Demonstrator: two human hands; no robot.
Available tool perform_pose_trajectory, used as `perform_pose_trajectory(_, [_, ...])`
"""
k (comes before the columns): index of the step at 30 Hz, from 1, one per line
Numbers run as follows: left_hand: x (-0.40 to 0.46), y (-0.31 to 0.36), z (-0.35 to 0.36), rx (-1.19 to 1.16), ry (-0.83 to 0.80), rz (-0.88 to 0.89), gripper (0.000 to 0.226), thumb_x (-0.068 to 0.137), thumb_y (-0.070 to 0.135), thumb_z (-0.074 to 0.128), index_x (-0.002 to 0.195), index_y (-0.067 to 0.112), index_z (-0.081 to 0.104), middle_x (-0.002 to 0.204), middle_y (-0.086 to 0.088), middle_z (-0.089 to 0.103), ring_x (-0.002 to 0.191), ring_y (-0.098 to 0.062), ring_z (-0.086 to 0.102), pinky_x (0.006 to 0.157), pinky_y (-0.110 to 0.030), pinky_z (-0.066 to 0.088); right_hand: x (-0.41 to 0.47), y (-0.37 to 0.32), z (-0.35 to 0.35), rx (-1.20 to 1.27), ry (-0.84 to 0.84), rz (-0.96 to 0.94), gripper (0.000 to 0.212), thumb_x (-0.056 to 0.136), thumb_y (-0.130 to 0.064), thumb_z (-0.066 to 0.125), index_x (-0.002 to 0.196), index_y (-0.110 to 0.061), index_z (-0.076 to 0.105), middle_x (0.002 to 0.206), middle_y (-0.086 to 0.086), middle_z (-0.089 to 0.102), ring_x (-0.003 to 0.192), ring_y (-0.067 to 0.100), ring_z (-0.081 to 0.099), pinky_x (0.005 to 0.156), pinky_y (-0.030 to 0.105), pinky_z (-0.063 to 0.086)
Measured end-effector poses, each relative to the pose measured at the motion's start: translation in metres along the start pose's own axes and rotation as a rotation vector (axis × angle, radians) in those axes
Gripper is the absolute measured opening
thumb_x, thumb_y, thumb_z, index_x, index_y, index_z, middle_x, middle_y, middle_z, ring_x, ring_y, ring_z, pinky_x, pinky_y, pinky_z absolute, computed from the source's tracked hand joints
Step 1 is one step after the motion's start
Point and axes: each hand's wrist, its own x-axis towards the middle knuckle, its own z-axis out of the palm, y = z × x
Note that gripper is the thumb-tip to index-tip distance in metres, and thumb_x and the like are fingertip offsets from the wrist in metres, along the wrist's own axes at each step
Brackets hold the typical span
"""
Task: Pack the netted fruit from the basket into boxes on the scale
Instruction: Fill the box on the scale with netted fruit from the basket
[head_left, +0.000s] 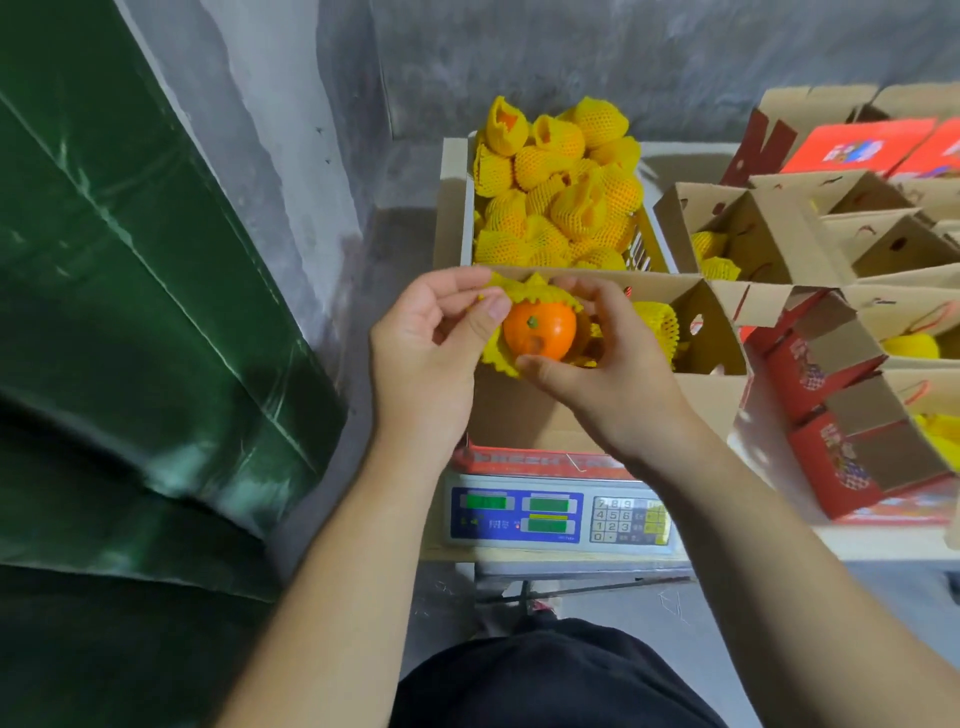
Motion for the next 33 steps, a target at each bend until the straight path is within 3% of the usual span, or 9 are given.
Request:
perform_pose_trajectory(2, [-0.005,0.002,0.007,0.069,-0.1,0.074,0.025,0.091,0.016,0.079,0.104,0.038,0.076,0.099,0.002,0.079,0.097,-0.017,0.074,0.083,-0.028,0.057,0.001,0.001,0.005,0.029,0.07,0.005,0.063,0.078,-0.005,0.087,0.128,-0.017,0.051,0.118,0.007,0.063,0.095,0.014,0.066,0.08,0.033,0.058])
perform_pose_trajectory(5, [-0.008,0.004,0.018,0.142,-0.216,0.145,0.024,0.095,0.018,0.076,0.108,0.038,0.075,0.101,0.008,0.078,0.099,-0.014,0.074,0.084,-0.024,0.057,0.003,0.002,0.009,0.052,0.148,0.051,0.064,0.076,-0.023,0.085,0.13,-0.022,0.05,0.125,0.018,0.059,0.112,0.033,0.063,0.094,0.055,0.055])
perform_pose_trajectory(10, [-0.002,-0.004,0.023,0.29,-0.151,0.046,0.019,0.105,0.022,0.062,0.122,0.025,0.071,0.11,0.014,0.07,0.107,-0.004,0.066,0.085,-0.015,0.053,0.011,0.0,0.001,0.535,-0.002,0.201,0.056,0.085,-0.017,0.07,0.137,-0.027,0.055,0.123,0.021,0.069,0.116,0.041,0.067,0.104,0.057,0.053])
perform_pose_trajectory(15, [0.008,-0.012,0.026,0.296,-0.166,-0.004,0.025,0.102,0.011,0.064,0.126,0.02,0.068,0.118,0.005,0.071,0.108,-0.009,0.068,0.088,-0.022,0.055,0.021,0.003,-0.001,0.577,-0.028,0.244,0.055,0.088,-0.043,0.072,0.14,-0.031,0.056,0.128,0.006,0.072,0.122,0.025,0.068,0.107,0.051,0.052])
perform_pose_trajectory(19, [0.017,-0.019,0.04,0.304,-0.183,-0.15,0.05,0.097,0.045,0.065,0.144,0.041,0.049,0.144,0.012,0.055,0.131,-0.006,0.055,0.11,-0.037,0.051,0.036,0.008,-0.006,0.658,0.019,0.233,0.05,0.097,-0.03,0.062,0.146,-0.029,0.053,0.132,0.007,0.071,0.123,0.026,0.067,0.107,0.051,0.05])
perform_pose_trajectory(22, [0.031,-0.025,0.055,0.206,-0.219,-0.25,0.074,0.093,0.063,0.065,0.158,0.045,0.033,0.158,0.015,0.046,0.143,-0.008,0.048,0.116,-0.046,0.046,0.052,0.012,-0.014,0.592,0.0,0.173,0.056,0.098,-0.04,0.061,0.152,-0.035,0.046,0.143,-0.001,0.064,0.133,0.021,0.061,0.115,0.05,0.043])
perform_pose_trajectory(27, [0.07,-0.045,0.081,0.146,-0.132,-0.323,0.083,0.078,0.064,0.07,0.152,0.038,0.045,0.143,0.013,0.063,0.131,-0.008,0.062,0.111,-0.046,0.051,0.099,0.027,-0.037,0.389,-0.103,0.215,0.074,0.09,-0.061,0.056,0.158,-0.046,0.031,0.149,-0.021,0.055,0.141,0.003,0.048,0.124,0.042,0.032])
perform_pose_trajectory(30, [0.1,-0.059,0.096,0.123,-0.025,-0.414,0.072,0.069,0.056,0.078,0.136,0.044,0.053,0.125,0.011,0.073,0.115,-0.015,0.071,0.101,-0.052,0.056,0.143,0.034,-0.057,0.224,-0.198,0.237,0.096,0.07,-0.093,0.049,0.155,-0.053,0.031,0.126,-0.052,0.049,0.12,-0.034,0.037,0.11,0.014,0.028])
perform_pose_trajectory(33, [0.129,-0.071,0.109,0.169,0.062,-0.461,0.087,0.058,0.058,0.082,0.136,0.046,0.046,0.12,0.012,0.073,0.104,-0.012,0.073,0.091,-0.045,0.059,0.206,0.051,-0.083,0.113,-0.103,0.204,0.072,0.084,-0.081,0.054,0.146,-0.044,0.049,0.141,-0.025,0.057,0.131,-0.007,0.05,0.1,0.012,0.037])
